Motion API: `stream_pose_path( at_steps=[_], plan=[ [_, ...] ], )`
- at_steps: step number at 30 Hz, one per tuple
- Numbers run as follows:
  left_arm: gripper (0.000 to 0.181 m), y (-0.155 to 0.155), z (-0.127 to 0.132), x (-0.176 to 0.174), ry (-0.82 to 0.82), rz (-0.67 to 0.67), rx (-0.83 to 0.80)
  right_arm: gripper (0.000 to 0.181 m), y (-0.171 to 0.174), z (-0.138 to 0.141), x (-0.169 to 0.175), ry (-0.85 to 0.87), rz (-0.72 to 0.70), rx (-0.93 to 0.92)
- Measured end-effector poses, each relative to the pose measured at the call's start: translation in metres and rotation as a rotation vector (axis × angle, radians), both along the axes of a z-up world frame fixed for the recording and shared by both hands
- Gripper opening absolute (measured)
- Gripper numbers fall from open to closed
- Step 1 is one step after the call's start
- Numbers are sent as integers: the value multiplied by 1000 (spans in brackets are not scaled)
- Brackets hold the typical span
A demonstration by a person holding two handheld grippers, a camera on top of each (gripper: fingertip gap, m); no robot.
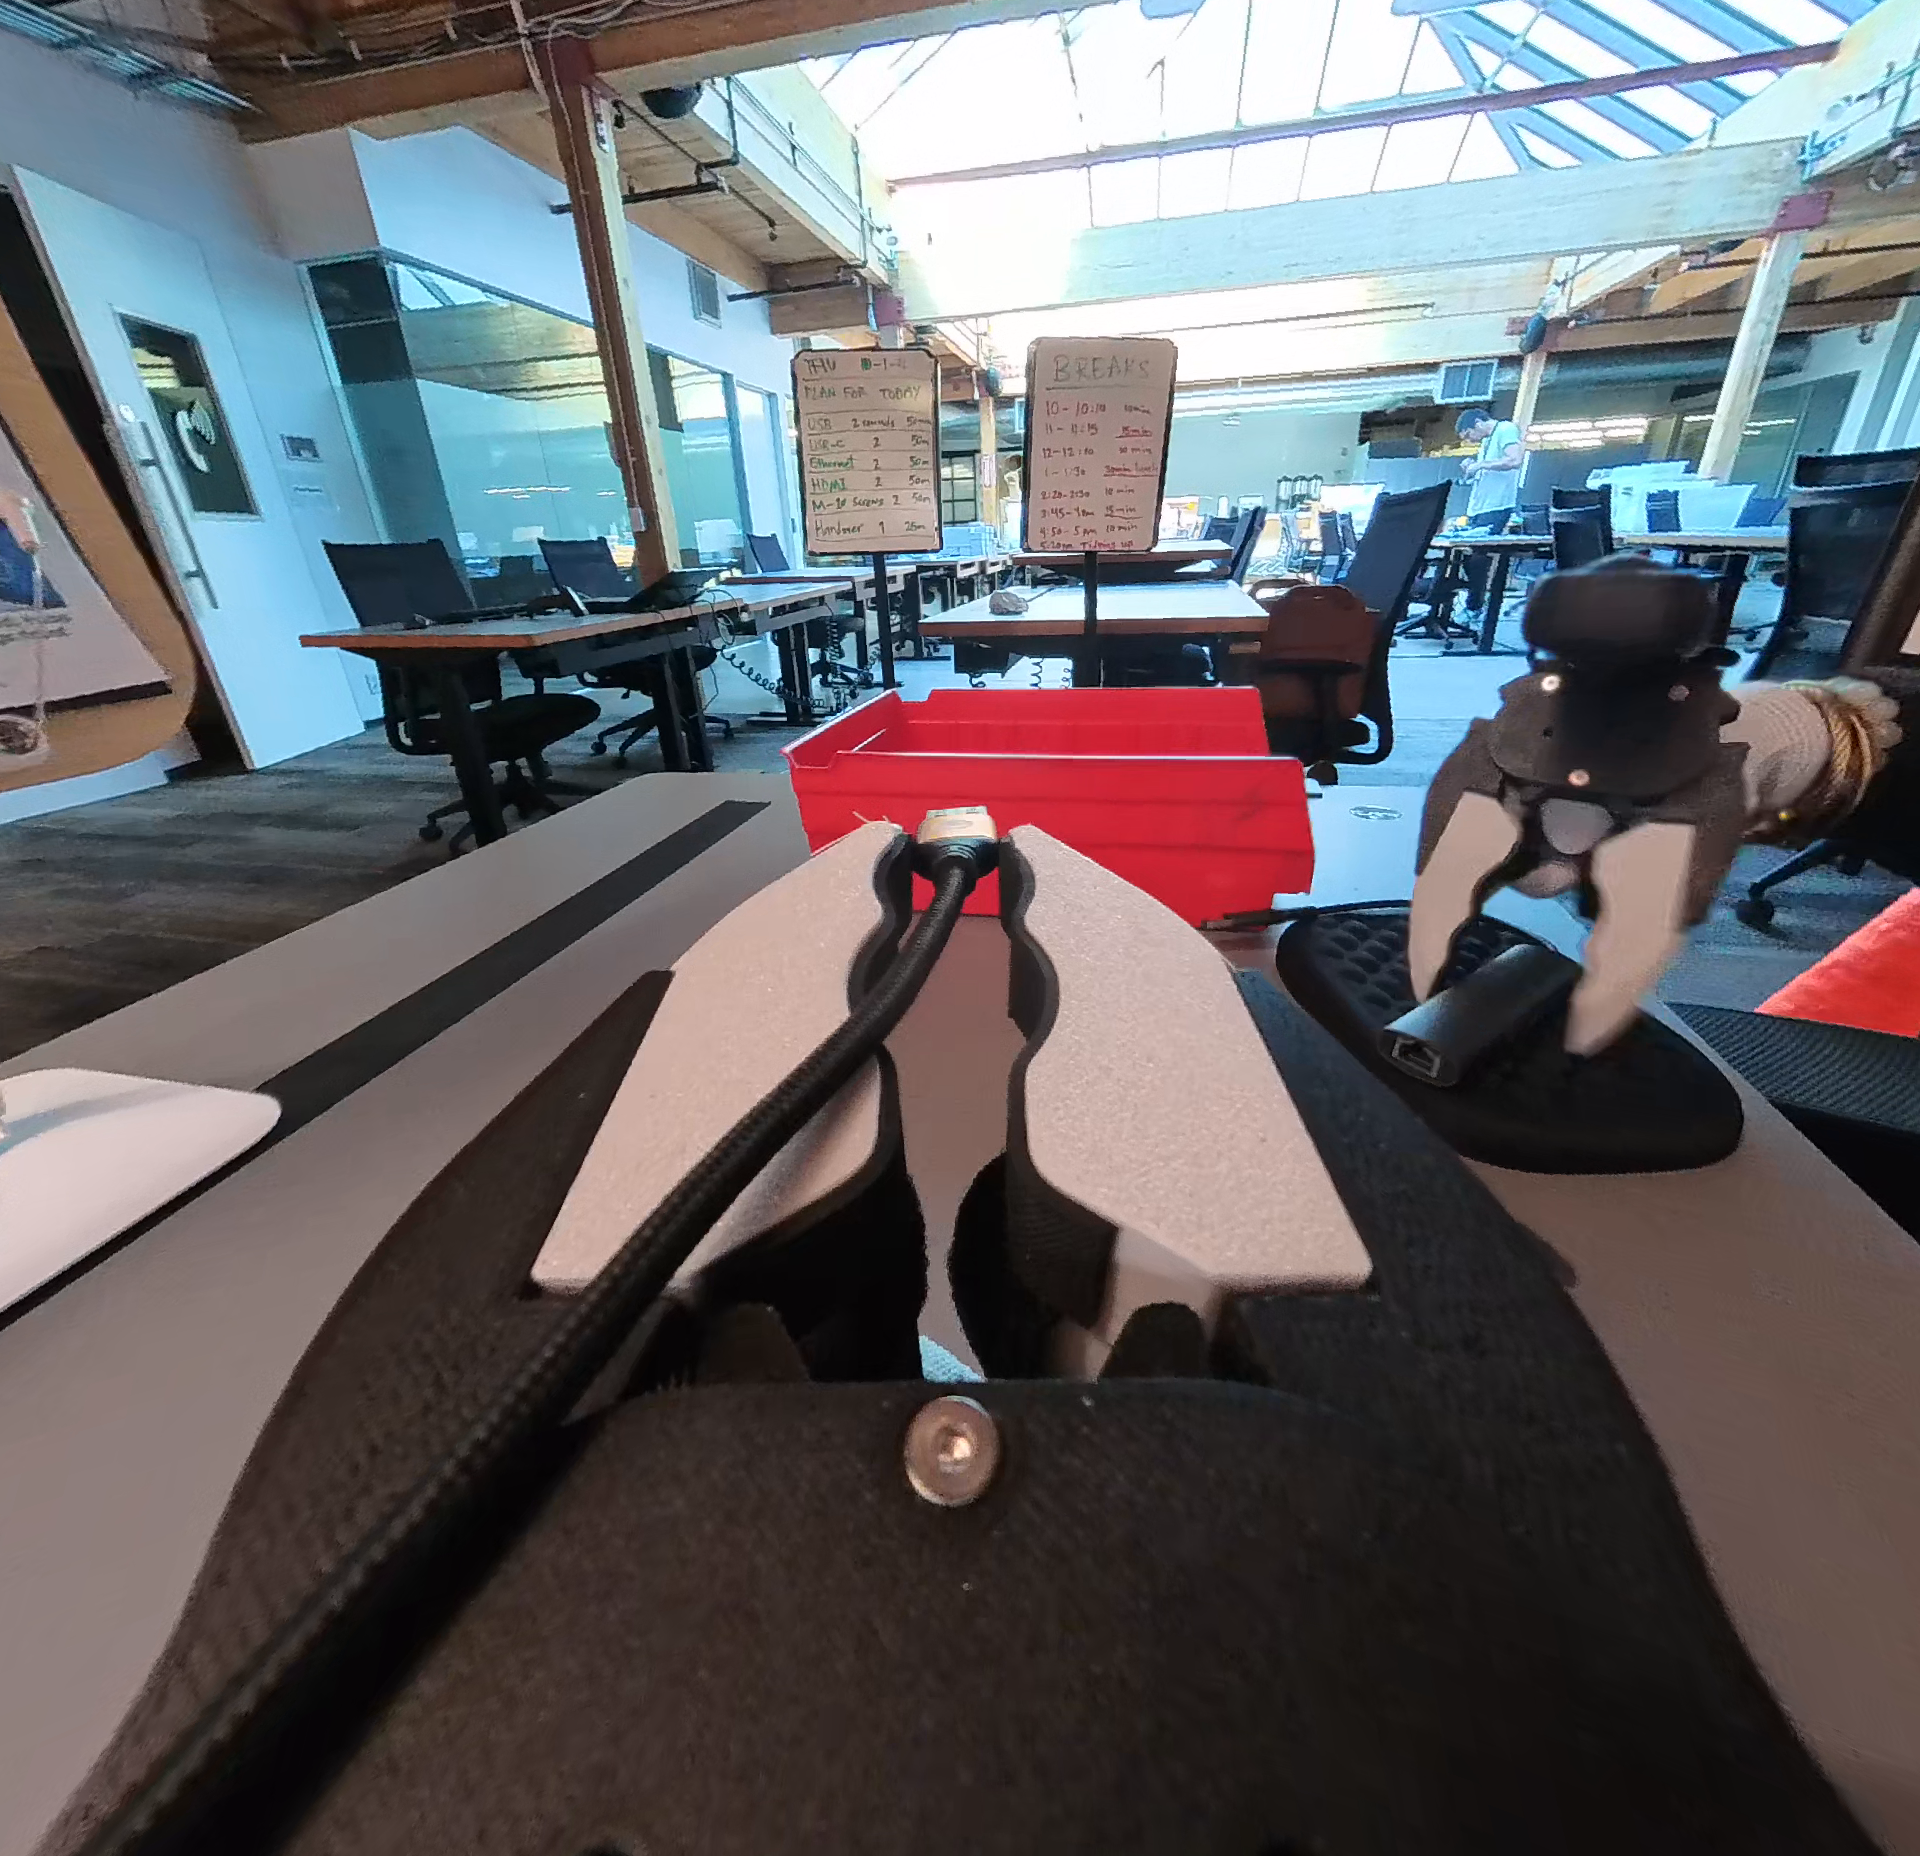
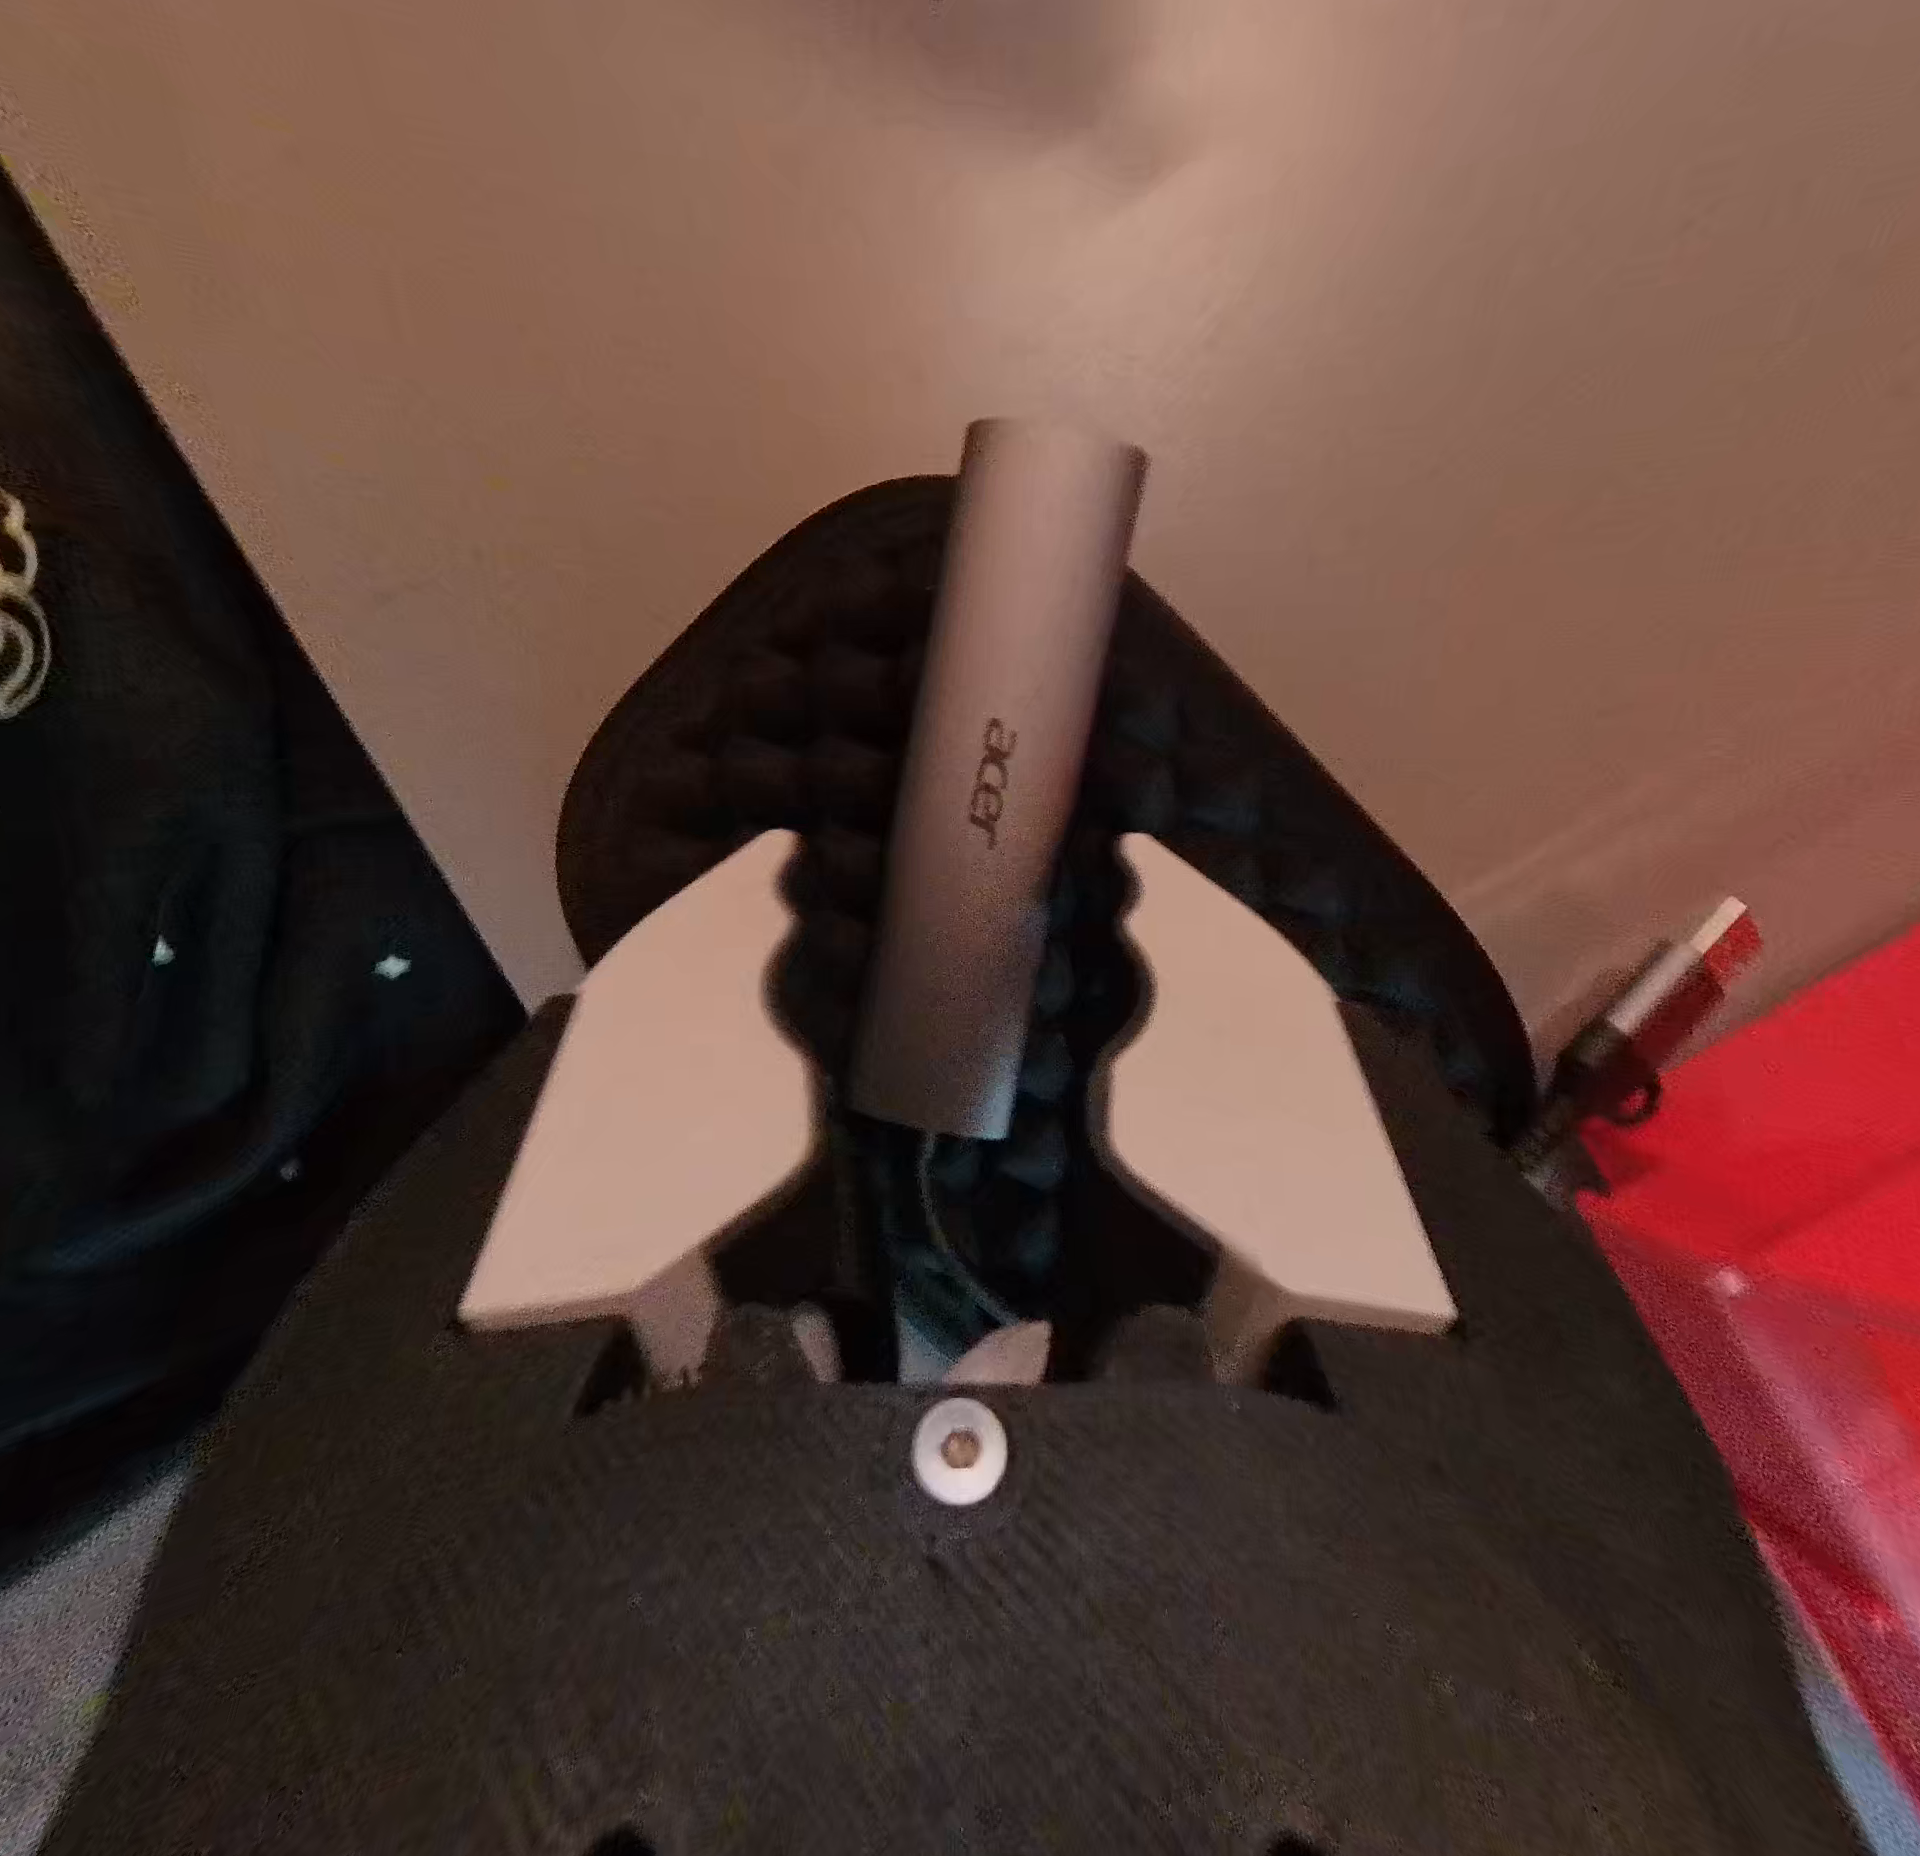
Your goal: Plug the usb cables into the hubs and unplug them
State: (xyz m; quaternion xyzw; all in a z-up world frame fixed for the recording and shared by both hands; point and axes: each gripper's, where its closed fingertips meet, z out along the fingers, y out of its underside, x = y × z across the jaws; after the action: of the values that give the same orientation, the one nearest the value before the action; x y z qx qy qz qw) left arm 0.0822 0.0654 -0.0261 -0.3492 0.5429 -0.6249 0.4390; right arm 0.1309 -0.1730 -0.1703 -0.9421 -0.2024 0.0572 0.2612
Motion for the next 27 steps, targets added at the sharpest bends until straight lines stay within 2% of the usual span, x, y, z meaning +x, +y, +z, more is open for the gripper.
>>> stream_pose_path(
  at_steps=[2,5,7,10,12,14,19,21,23,25,27],
  plan=[
    [15,-6,4,-1,-13,-17,1,33,6,5,10,-12,-121,83],
    [15,-19,15,-5,-57,-64,-21,32,20,17,1,186,-206,202],
    [15,-31,30,-14,-124,-176,-120,32,37,38,-5,358,-251,322],
    [15,-36,62,-40,-279,-417,-387,32,67,77,-8,589,-288,516],
    [15,-31,76,-56,-372,-521,-503,31,86,107,-8,761,-292,642],
    [15,-30,78,-61,-395,-562,-514,31,105,133,-6,890,-284,747],
    [15,-33,80,-68,-416,-626,-530,32,154,169,-5,1111,-197,816],
    [15,-31,79,-67,-413,-623,-531,32,174,172,-1,1152,-179,822],
    [15,-28,76,-61,-386,-568,-520,32,194,161,4,1140,-198,790],
    [15,-20,65,-41,-290,-380,-445,32,203,143,1,1124,-213,728],
    [15,-9,47,-22,-170,-134,-259,31,203,125,-4,1061,-228,683]
  ],
)
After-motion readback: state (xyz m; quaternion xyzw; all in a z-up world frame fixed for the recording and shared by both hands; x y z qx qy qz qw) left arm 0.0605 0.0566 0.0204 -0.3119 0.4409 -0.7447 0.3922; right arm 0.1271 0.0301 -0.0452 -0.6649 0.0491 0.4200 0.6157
